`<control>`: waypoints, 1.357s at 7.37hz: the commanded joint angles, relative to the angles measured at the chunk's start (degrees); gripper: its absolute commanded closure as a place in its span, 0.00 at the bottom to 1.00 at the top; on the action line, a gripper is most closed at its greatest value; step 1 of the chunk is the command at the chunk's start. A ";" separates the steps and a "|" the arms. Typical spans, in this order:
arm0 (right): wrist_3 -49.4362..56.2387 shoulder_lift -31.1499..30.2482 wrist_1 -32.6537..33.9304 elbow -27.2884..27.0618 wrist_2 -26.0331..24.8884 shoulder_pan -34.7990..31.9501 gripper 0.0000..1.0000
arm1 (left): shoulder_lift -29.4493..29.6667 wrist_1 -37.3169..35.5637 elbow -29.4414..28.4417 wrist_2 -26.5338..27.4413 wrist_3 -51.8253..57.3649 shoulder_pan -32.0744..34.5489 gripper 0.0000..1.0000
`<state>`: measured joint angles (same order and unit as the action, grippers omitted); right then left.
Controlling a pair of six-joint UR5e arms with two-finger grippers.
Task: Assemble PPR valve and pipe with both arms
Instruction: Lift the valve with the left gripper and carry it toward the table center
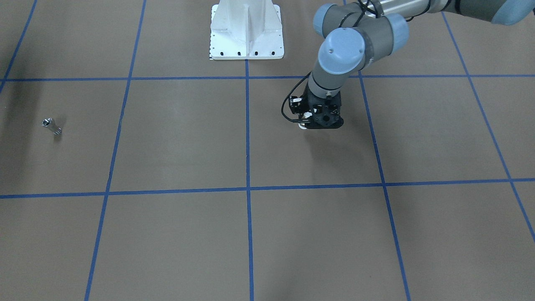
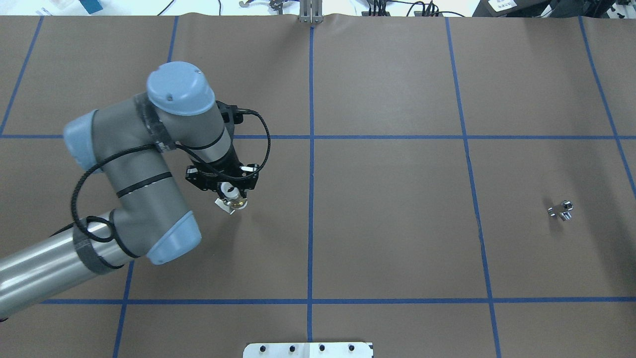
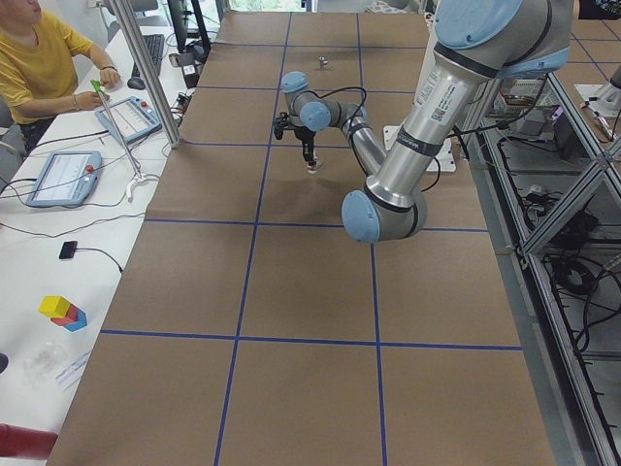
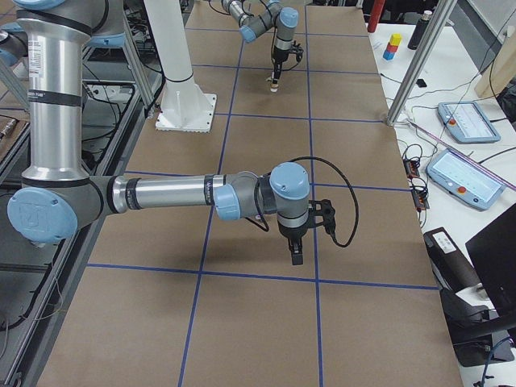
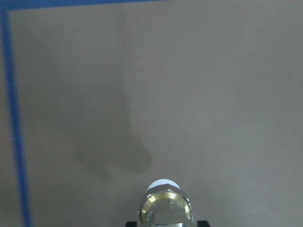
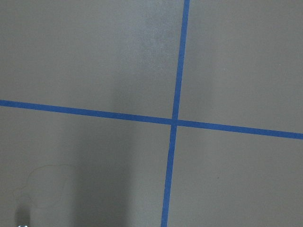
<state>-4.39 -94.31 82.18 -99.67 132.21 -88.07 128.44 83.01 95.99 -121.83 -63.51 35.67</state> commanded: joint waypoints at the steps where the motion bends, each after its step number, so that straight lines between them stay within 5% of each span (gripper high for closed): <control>1: 0.00 0.00 0.00 0.00 0.24 0.00 0.00 | 10.46 0.31 -10.16 1.16 -4.24 -1.21 1.00; 3: -0.52 0.00 0.00 0.00 0.16 0.00 0.00 | 18.22 0.84 -18.35 1.16 -6.88 -2.00 1.00; 10: -0.70 0.00 0.00 0.00 0.16 0.00 0.00 | 18.33 5.23 -21.37 4.23 -7.68 -4.55 1.00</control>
<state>-5.10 -94.31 82.18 -99.67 132.36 -88.07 146.89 88.15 74.61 -117.61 -71.26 31.14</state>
